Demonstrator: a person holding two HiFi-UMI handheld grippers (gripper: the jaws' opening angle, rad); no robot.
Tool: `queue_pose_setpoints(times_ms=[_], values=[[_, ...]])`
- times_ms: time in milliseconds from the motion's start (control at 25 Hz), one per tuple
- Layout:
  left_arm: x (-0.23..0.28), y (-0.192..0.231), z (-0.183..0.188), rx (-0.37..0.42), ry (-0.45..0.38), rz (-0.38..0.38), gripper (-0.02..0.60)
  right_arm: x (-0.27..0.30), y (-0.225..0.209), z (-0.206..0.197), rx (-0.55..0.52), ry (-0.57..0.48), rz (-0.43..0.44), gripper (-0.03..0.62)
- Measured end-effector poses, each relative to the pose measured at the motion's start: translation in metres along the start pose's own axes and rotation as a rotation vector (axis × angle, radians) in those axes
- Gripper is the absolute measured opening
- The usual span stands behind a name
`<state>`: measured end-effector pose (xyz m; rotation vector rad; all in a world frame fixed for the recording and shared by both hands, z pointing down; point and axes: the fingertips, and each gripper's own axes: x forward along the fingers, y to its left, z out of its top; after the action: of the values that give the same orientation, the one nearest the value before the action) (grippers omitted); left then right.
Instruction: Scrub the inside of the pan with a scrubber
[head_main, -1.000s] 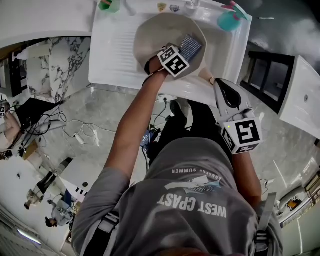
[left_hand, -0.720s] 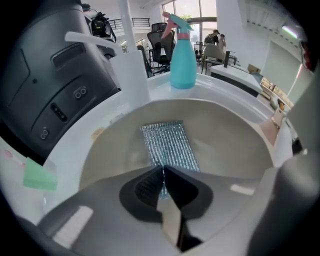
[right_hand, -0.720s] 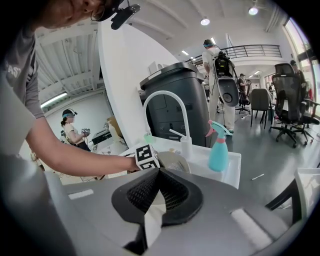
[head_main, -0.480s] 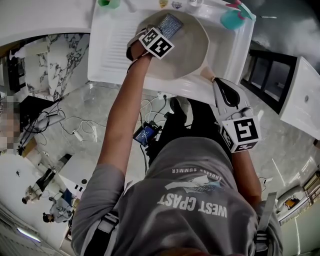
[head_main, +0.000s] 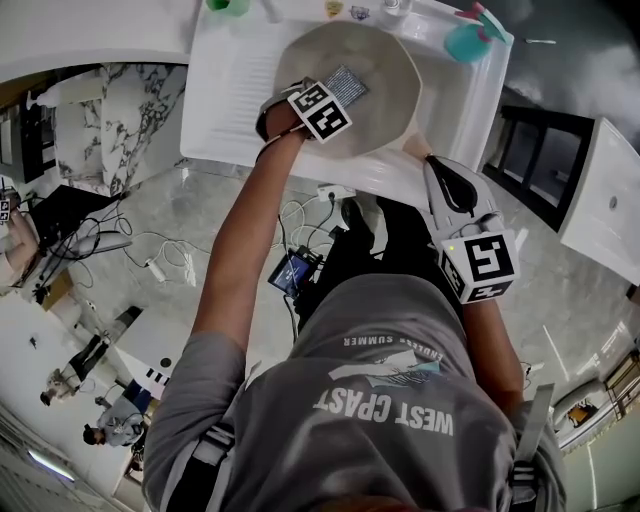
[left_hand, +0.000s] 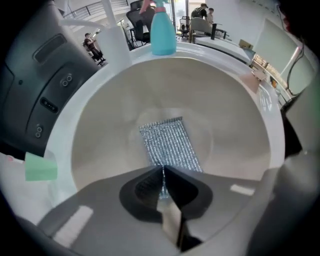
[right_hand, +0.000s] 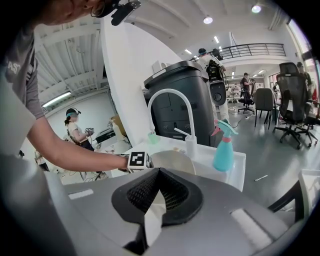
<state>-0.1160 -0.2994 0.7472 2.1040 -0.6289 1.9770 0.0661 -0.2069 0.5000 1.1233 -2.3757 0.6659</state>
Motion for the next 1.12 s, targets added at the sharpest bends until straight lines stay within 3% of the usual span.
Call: queue_pose_setpoints(times_ms=[200,400,800,1120], values=[[0.008,-0.054,0.030,0.042,-0.044,-0.118,0.011,-0.006,-0.007,-0.004,0.010,-0.002,-0.016,0.002],[0.011,-0.070,0.063,0.029,-0.118,-0.148,0.011,-0.013,-0.017,-0.013,0.029,0.007,-0.039,0.002],[0.011,0.001,0.096,-0.087,-0.198,0.007,0.011,-0.009,-0.034,-0.021,0.037,0.032,-0.049,0.002],[0.005,0.074,0.039,-0.159,-0.110,0.130,0.011,0.002,-0.032,-0.021,0.022,0.044,-0.020,0.002]])
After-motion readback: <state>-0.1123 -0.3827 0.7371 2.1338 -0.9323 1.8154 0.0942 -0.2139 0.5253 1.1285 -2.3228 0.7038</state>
